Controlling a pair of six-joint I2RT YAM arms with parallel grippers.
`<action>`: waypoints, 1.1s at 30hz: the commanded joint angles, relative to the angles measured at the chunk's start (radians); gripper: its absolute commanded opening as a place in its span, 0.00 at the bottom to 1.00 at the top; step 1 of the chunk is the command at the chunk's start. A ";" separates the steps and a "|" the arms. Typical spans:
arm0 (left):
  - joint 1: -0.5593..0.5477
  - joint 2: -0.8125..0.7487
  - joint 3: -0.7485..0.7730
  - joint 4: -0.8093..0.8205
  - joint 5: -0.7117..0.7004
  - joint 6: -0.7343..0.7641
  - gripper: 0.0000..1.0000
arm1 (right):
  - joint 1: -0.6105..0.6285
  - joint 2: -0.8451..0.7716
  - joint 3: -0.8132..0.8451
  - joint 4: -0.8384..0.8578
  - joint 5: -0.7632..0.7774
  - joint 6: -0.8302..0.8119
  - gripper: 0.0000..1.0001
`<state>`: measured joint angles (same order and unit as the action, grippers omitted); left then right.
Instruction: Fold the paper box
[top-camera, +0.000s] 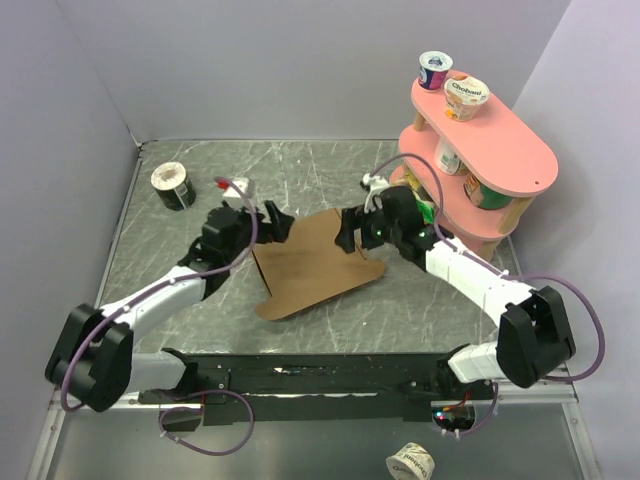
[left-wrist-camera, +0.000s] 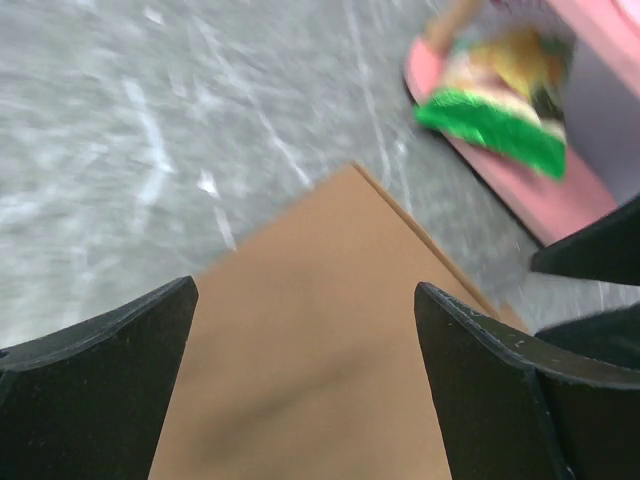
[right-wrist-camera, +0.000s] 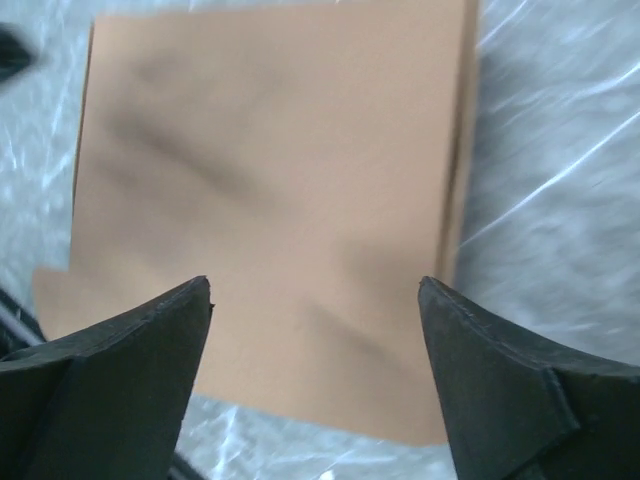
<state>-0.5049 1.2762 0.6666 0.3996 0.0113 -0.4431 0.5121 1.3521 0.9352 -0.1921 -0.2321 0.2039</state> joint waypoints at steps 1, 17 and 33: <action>0.115 -0.046 -0.034 -0.126 0.016 -0.057 0.96 | -0.064 0.094 0.108 -0.017 -0.091 -0.078 0.92; 0.220 0.018 -0.263 0.090 0.170 -0.183 0.97 | -0.133 0.406 0.225 -0.018 -0.173 -0.162 0.86; 0.295 0.158 -0.216 0.189 0.285 -0.161 0.96 | -0.199 0.340 0.166 -0.075 -0.176 -0.123 0.62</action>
<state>-0.2173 1.4021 0.4084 0.5262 0.2508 -0.6067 0.3519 1.7374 1.1080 -0.2337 -0.4110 0.0814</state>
